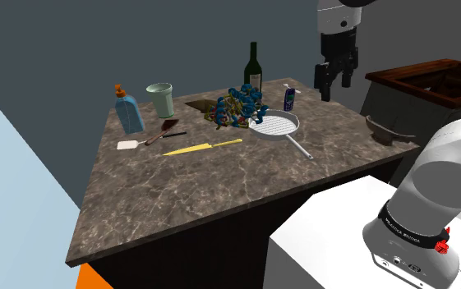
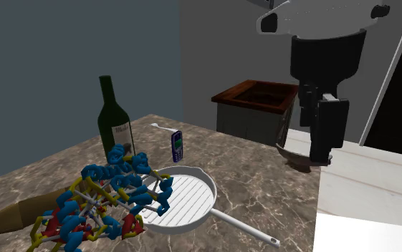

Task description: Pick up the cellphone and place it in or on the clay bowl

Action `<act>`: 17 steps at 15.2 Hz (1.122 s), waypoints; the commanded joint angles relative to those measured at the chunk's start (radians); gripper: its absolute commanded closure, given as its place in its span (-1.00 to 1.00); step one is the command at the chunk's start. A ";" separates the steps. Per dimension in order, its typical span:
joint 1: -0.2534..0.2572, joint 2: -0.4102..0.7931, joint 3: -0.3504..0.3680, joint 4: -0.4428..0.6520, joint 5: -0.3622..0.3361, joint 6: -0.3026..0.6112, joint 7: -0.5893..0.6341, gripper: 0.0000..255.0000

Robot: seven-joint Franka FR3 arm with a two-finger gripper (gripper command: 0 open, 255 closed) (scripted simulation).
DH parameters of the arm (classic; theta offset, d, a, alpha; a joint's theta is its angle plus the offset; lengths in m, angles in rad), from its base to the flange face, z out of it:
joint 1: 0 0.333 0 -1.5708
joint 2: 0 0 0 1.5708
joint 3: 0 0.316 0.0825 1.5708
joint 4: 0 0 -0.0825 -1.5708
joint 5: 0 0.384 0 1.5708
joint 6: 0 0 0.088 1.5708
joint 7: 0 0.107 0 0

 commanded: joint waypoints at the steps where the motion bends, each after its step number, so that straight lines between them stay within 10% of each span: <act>1: 0.000 0.000 0.000 0.000 0.000 0.000 0.000 -1.00; 17: -0.061 0.428 -0.252 0.116 -0.075 0.485 -0.279 -1.00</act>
